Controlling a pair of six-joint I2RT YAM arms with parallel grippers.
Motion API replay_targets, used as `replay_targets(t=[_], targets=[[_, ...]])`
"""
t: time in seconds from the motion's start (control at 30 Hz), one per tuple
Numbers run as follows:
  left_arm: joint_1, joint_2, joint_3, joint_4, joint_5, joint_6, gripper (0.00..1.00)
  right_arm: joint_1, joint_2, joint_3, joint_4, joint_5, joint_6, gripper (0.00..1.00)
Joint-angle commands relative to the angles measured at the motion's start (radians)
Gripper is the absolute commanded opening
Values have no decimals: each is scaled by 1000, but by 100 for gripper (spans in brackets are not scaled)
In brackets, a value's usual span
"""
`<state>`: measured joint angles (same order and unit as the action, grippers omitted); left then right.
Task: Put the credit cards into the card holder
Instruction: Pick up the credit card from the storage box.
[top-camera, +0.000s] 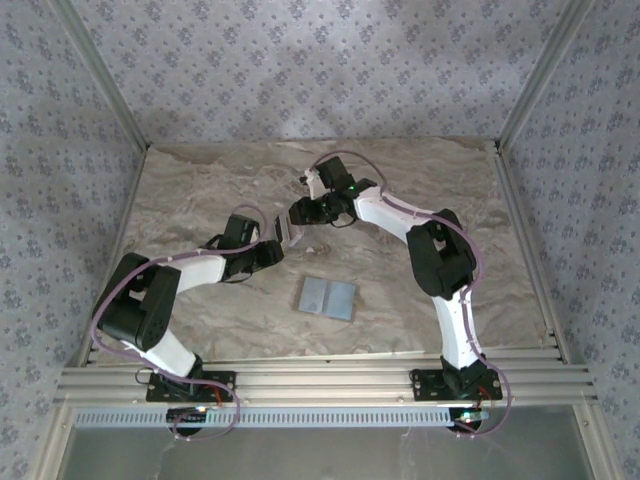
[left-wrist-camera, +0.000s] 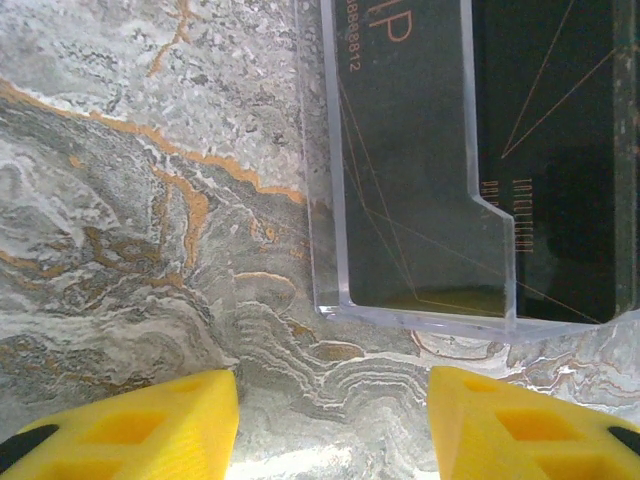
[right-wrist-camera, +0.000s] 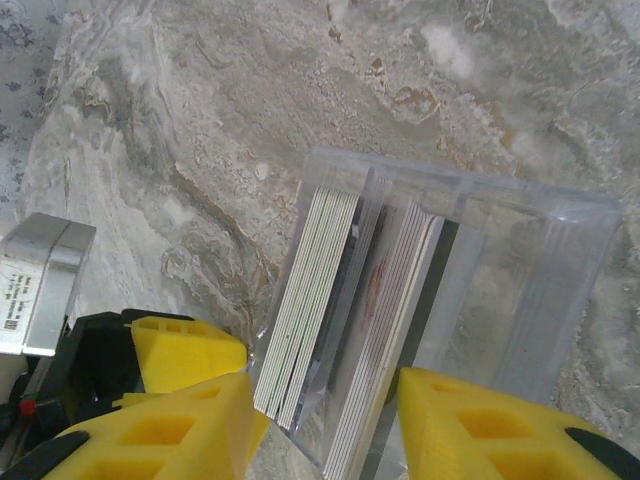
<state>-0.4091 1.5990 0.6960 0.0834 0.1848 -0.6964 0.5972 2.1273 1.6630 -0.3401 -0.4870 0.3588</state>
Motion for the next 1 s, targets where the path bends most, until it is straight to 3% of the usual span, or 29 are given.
replay_targets(t=[0.0,0.23,0.47,0.7,0.97], targets=[[-1,12,15,32,34,14,53,0,21,4,-9,-30,12,46],[8,-97,-24,19,48,-3,53,6,19,16,-54,48,-5,46],[59,-180,-56,26,88,-26,54,6,22,16,-54,14,2,46],[105,-120,-34,106,180,-61,52,-4,-3,-8,-23,-43,25,46],[107,-23,34,126,211,-56,51,-11,-6,-14,-13,-73,37,40]])
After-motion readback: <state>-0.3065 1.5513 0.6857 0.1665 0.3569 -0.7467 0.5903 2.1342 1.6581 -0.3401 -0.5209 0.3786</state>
